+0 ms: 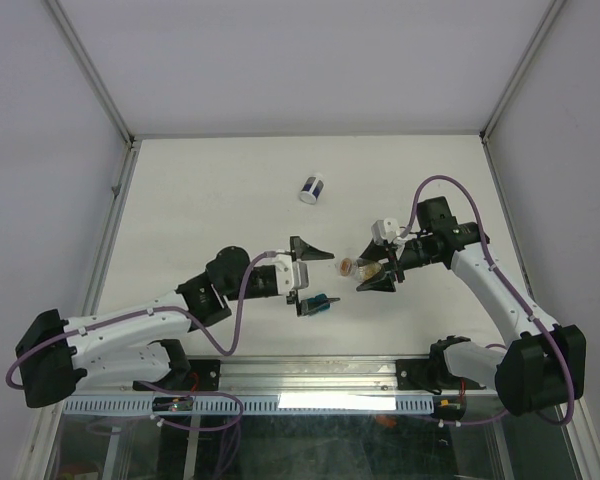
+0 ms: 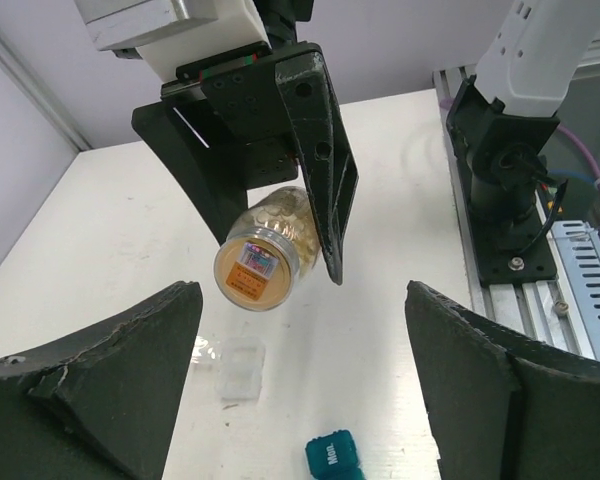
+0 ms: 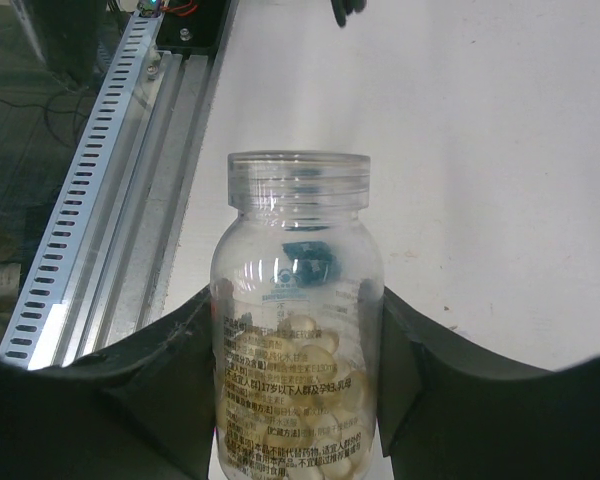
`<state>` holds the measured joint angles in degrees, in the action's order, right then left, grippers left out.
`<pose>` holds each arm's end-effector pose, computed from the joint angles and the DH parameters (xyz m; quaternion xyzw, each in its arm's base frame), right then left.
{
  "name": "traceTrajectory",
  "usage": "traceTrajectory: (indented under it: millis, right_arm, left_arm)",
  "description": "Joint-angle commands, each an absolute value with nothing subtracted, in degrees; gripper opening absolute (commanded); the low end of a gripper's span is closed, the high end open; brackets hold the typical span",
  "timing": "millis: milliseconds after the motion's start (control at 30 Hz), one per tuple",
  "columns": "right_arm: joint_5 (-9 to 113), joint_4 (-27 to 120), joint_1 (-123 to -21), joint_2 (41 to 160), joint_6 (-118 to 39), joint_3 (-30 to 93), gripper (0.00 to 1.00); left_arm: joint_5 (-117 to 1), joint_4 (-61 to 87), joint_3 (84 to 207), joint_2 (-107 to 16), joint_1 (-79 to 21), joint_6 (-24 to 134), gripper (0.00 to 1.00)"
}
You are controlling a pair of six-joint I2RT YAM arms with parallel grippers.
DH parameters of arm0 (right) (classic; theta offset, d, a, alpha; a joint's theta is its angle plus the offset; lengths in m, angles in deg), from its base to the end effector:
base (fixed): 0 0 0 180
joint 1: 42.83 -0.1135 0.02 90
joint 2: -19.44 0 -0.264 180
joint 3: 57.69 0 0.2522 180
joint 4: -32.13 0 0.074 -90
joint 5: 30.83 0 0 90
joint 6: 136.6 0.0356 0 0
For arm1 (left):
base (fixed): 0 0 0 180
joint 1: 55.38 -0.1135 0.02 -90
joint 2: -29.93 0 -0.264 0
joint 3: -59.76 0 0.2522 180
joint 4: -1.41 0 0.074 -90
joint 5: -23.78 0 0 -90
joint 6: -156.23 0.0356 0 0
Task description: Sort the pills into containers
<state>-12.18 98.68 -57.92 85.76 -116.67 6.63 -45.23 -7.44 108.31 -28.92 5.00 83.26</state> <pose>0.1817 0.0839 0.2670 -0.6200 0.5143 0.4385 0.3986 0.1069 -0.2139 0.2916 0.5395 0.4699 -0.3747 0.5897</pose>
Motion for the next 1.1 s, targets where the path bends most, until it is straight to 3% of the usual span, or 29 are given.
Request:
traceTrajectory:
  millis: [0, 400, 633, 900, 1000, 1067]
  right_arm:
    - [-14.84, 98.5, -57.77, 84.25, -117.8, 8.36, 0.0]
    - [-14.95, 98.52, -58.2, 84.22, -117.84, 8.23, 0.0]
    - [-14.93, 98.54, -58.22, 84.21, -117.88, 8.22, 0.0]
    - [-14.68, 98.47, -58.39, 84.22, -117.95, 8.16, 0.0]
    - [-14.56, 98.44, -58.43, 84.3, -118.05, 8.16, 0.0]
    - [-14.41, 98.45, -58.39, 84.3, -118.06, 8.08, 0.0]
  left_arm:
    - [-44.77, -4.37, 114.04, -31.43, 4.99, 86.82, 0.81]
    - [-48.73, -3.94, 118.02, -38.53, 4.53, 86.95, 0.79]
    - [-47.57, -4.53, 119.94, -41.7, 4.12, 85.52, 0.72]
    - [-45.88, -5.24, 120.88, -43.46, 3.58, 82.48, 0.45]
    - [-46.08, -5.95, 120.92, -43.35, 3.38, 79.02, 0.3]
    - [-46.5, -5.81, 121.31, -43.21, 3.33, 74.54, 0.12]
